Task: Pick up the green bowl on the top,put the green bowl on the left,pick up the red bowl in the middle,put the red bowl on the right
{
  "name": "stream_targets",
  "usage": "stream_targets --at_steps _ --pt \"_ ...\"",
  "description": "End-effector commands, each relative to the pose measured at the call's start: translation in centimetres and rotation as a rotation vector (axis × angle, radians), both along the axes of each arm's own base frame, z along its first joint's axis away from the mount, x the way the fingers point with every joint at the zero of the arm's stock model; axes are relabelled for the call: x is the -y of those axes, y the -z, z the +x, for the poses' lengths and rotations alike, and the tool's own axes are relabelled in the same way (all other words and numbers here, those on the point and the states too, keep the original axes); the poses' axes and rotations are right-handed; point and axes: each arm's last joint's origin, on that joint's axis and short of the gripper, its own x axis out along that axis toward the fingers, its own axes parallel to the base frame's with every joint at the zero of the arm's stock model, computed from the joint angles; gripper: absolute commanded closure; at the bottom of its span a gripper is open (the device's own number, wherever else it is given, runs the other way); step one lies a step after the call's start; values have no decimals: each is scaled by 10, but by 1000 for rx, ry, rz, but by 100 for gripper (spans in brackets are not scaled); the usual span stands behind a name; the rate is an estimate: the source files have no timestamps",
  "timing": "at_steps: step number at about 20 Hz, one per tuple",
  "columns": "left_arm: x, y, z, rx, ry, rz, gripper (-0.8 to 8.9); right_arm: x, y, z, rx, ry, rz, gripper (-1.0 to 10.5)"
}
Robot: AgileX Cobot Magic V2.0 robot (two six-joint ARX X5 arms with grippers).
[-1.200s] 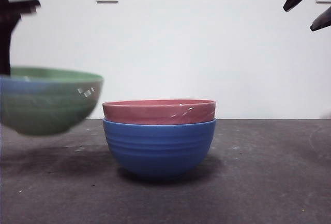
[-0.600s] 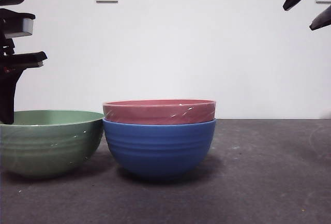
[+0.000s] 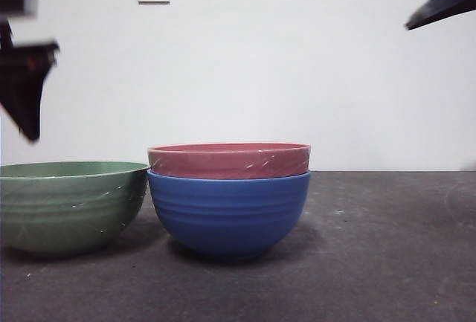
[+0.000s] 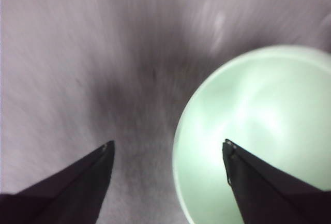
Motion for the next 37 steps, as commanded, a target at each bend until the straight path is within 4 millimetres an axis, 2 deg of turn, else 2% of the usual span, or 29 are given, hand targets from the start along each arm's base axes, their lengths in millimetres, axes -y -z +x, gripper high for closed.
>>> stream_targets --at_steps 1,5,9,13,16,19,21,29,33,37 --pt "-4 -24 -18 109 5 -31 463 -21 2 8 -42 -43 -96 598" --pt "-13 -61 -57 306 1 -109 463 -65 14 25 -139 -114 -299 600" --pt "-18 -80 -86 424 17 -191 468 -102 39 43 -183 -155 -453 604" --pt "-20 -82 -94 435 12 -200 468 -121 70 58 -217 -167 -517 609" --pt "-20 -79 -95 398 5 -197 468 -127 84 65 -240 -171 -533 727" --pt "-20 -79 -95 398 5 -196 468 -128 84 67 -224 -168 -522 890" --pt "-20 -79 -95 398 5 -196 468 -128 84 67 -222 -167 -521 957" --pt "-20 -79 -95 393 5 -195 468 -130 78 69 -180 -157 -489 957" --pt "-20 -79 -96 391 5 -195 468 -130 60 68 -131 -149 -455 957" --pt "-20 -79 -95 392 5 -195 468 -120 32 58 -64 -132 -411 957"
